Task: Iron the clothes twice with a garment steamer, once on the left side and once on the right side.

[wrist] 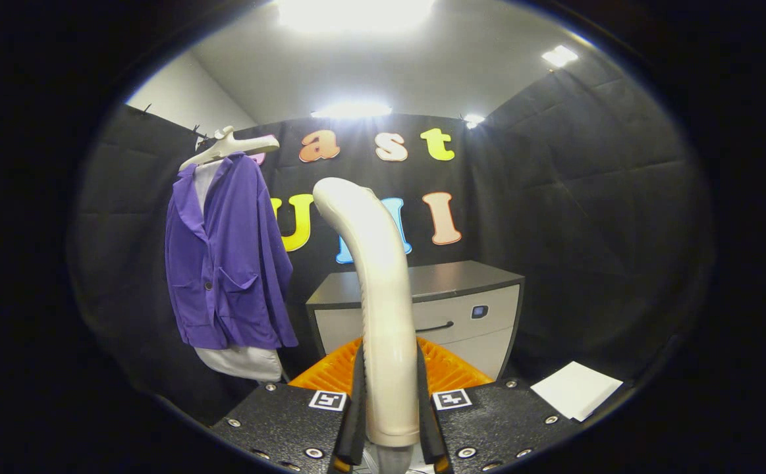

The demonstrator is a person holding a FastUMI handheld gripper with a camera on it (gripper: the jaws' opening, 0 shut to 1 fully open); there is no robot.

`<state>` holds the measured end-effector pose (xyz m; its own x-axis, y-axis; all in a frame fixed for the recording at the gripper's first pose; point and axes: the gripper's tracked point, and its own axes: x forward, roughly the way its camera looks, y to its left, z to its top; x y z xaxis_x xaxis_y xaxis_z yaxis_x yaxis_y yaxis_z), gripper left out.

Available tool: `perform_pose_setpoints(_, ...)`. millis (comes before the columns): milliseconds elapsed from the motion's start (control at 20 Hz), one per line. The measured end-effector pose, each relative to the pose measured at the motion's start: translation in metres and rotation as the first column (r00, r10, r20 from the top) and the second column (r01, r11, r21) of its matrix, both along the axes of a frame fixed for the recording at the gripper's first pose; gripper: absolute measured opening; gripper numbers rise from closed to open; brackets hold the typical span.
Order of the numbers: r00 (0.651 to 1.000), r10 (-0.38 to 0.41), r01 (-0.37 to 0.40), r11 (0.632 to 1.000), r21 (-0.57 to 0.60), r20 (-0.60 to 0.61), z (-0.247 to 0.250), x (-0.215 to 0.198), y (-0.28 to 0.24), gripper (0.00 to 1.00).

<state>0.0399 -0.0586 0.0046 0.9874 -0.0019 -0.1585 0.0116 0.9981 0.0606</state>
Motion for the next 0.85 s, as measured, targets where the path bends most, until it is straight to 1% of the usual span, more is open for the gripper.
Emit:
perform_pose_setpoints(450,1.0,0.019,-0.019,0.999,-0.029,-0.005,0.0,0.002,0.021,0.33)
perform_pose_setpoints(850,1.0,0.02,-0.021,1.0,-0.017,-0.012,-0.002,-0.001,0.019,0.34)
